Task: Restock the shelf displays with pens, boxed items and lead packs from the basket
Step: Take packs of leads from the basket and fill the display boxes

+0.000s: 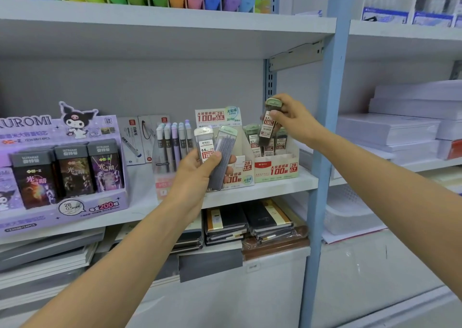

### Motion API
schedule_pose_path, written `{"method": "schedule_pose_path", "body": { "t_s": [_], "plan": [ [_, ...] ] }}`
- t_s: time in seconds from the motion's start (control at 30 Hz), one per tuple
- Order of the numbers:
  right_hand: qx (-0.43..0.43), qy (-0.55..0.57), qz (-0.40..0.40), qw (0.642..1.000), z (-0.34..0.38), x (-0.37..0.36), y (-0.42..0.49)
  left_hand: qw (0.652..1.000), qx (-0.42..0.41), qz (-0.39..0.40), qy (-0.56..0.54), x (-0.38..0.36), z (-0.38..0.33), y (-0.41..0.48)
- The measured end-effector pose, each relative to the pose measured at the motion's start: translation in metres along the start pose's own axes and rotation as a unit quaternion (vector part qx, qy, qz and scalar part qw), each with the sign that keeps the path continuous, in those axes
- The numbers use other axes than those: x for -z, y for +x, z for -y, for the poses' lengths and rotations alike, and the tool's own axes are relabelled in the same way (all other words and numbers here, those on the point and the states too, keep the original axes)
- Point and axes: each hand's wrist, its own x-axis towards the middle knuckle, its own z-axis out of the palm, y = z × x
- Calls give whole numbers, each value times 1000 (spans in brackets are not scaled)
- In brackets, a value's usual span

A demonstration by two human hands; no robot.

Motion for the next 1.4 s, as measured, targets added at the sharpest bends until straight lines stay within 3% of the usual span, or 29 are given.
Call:
{"method": "schedule_pose_path", "body": {
  "t_s": [0.2,0.33,0.53,0.73,0.87,0.97,1.07,1.3,1.4],
  "plan": [
    [-12,-1,-47,999,-4,2,-3,1000,-1,8,-2,-3,-2,-2],
    [-29,-89,-28,995,-20,1,-11,1000,-2,11,1,-6,-1,-1],
    [-43,-75,-8,996,-24,-5,-14,1000,11,16,-5,-8,3,-1],
    [-47,-208,-47,976,-34,-16,-14,1000,21,17,-6,-7,6,-1],
    [-7,-146,-117,982,-9,-22,-23,999,31,16,-1,-7,7,-1],
    [-20,34,-4,999,18,-34,-34,999,30,21,3,-9,7,-3],
    [-56,143,111,982,32,-46,-45,999,31,21,11,-12,7,-7],
    [-96,290,110,946,40,-48,-50,994,86,62,-14,-8,-4,-18],
    [-93,263,137,950,42,-51,-54,995,87,42,-7,-10,-7,-21]
  ]
}}
